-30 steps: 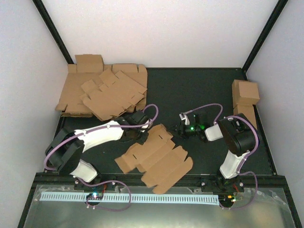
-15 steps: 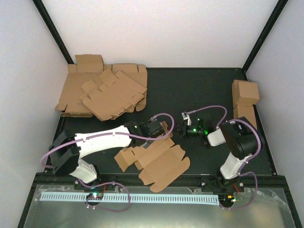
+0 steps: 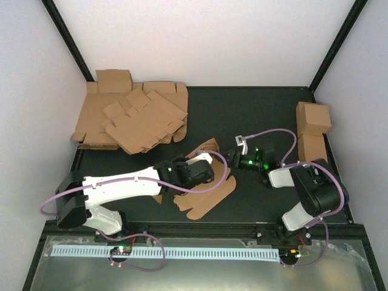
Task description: Fold the paper box
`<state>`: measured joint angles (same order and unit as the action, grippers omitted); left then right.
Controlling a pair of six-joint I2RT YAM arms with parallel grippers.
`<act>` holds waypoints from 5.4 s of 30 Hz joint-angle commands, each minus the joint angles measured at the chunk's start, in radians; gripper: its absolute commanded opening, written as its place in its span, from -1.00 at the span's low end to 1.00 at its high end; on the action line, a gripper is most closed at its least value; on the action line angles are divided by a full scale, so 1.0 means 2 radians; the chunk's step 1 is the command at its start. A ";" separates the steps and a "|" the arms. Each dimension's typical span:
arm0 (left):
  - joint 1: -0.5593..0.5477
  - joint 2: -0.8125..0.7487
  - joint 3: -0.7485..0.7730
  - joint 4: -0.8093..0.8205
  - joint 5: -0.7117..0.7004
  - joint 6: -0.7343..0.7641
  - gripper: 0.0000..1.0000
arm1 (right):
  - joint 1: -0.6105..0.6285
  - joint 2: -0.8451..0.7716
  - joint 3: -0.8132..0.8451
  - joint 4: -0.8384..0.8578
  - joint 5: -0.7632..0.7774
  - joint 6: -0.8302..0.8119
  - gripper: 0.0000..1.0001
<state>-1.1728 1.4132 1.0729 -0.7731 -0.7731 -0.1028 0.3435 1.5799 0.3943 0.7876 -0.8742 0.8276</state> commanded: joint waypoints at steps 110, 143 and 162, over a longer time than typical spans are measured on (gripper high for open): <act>-0.135 0.137 -0.057 0.081 -0.186 -0.003 -0.97 | 0.104 -0.036 -0.121 0.174 0.085 -0.082 -0.05; -0.136 0.120 -0.067 0.123 -0.160 0.032 -0.96 | 0.240 -0.028 -0.100 0.084 0.442 -0.163 -0.35; -0.133 0.059 -0.006 0.042 -0.027 -0.029 0.63 | 0.270 -0.039 -0.101 0.062 0.517 -0.173 -0.67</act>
<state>-1.4479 1.6291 0.9718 -0.6144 -0.9642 -0.0879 0.8745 1.5043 0.1791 0.8711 0.1120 0.5018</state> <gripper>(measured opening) 0.741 0.163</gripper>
